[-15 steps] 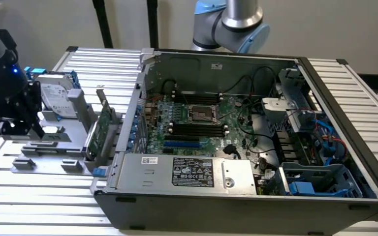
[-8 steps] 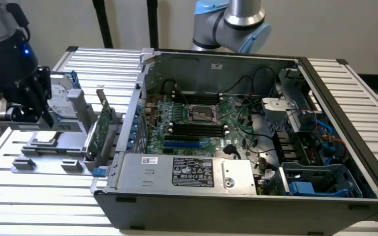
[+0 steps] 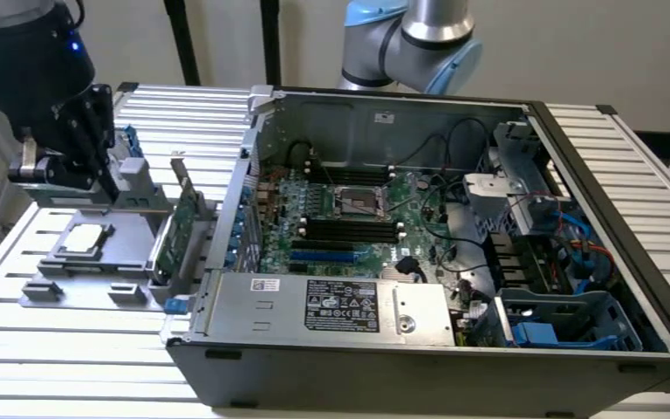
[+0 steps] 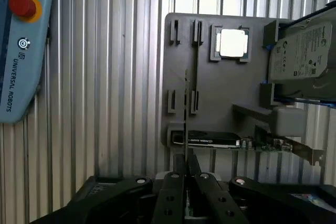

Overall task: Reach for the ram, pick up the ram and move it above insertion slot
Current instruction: 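Pick up the ram and move it above insertion slot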

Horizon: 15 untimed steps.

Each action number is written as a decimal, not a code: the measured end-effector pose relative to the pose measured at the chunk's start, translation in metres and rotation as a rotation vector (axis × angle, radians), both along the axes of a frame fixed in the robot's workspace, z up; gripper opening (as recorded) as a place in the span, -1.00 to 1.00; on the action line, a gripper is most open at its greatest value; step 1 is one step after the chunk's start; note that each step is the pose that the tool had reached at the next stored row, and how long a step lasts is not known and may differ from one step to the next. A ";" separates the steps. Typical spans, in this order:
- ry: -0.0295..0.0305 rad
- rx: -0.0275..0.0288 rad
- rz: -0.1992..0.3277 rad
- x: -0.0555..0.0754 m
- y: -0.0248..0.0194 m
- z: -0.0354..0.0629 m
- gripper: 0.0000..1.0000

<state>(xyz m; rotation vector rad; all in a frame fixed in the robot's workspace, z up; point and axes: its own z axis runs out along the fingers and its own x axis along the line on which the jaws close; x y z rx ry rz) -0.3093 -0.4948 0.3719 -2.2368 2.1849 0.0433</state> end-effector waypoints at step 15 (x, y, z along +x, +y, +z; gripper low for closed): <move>0.0022 0.0231 0.000 0.068 0.0001 0.0264 -0.73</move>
